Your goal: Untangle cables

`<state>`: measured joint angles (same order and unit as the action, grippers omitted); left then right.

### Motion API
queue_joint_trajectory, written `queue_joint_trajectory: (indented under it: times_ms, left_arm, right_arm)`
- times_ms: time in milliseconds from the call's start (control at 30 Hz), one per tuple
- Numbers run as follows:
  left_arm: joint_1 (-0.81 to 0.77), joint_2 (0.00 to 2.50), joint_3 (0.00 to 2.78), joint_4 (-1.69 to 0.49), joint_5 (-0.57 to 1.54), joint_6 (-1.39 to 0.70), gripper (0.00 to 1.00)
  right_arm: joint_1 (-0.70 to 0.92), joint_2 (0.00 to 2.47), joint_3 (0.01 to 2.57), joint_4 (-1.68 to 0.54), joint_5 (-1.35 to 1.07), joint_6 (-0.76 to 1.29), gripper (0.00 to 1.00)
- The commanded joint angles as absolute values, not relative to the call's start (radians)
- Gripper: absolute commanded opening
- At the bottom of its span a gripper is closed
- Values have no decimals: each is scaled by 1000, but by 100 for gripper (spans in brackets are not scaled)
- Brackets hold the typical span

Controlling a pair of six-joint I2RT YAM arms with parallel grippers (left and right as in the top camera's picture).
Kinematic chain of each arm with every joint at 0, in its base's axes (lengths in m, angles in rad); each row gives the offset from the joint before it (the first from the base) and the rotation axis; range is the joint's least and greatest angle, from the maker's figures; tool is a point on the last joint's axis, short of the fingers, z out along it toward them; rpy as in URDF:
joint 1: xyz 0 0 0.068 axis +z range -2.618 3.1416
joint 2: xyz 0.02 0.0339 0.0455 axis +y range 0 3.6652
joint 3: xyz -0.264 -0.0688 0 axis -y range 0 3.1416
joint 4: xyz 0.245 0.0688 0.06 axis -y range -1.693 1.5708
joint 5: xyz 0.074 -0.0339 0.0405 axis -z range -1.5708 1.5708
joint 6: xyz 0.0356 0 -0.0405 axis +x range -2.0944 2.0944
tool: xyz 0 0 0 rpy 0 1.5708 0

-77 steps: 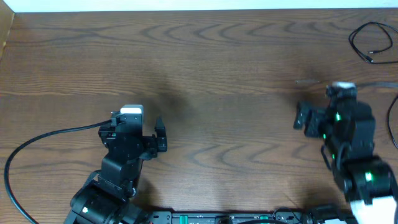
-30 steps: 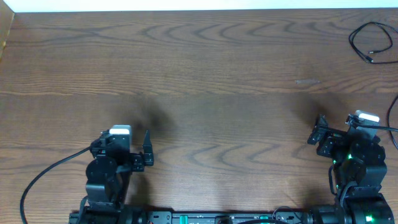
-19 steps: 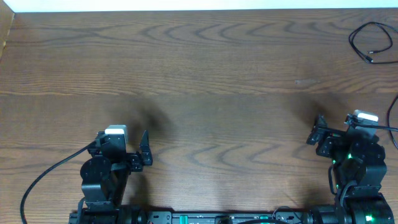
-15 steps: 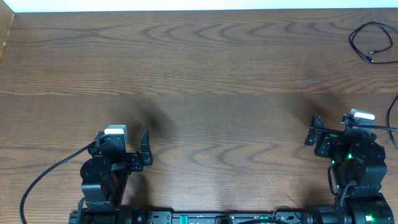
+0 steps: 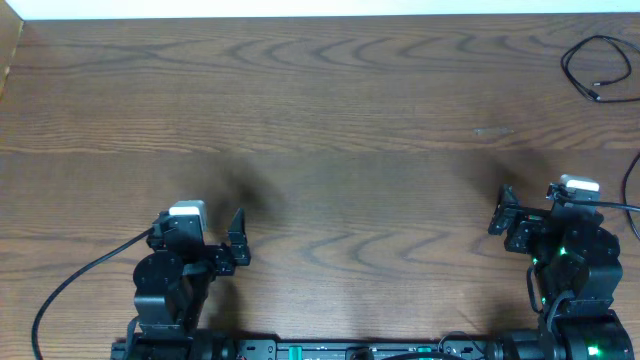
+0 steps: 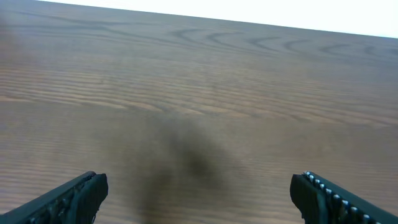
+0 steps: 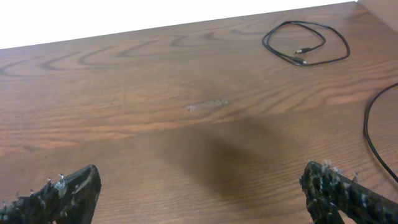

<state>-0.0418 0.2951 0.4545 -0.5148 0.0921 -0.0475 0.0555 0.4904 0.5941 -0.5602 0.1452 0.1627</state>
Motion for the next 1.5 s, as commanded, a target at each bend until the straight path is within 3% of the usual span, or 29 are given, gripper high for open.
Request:
queue_joint_trajectory:
  times_ms: [0,633,1467]
  left_arm:
    - [-46,287,453,-507,53,-25,98]
    - [-78,287,453,-508,97,20,98]
    - [-78,287,453,-859,97,22,98]
  right_arm:
    - [50,493,592,-560,136,144,99]
    - [50,493,592,-605,126,145,99]
    - [50,493,592,-701,95,145,99]
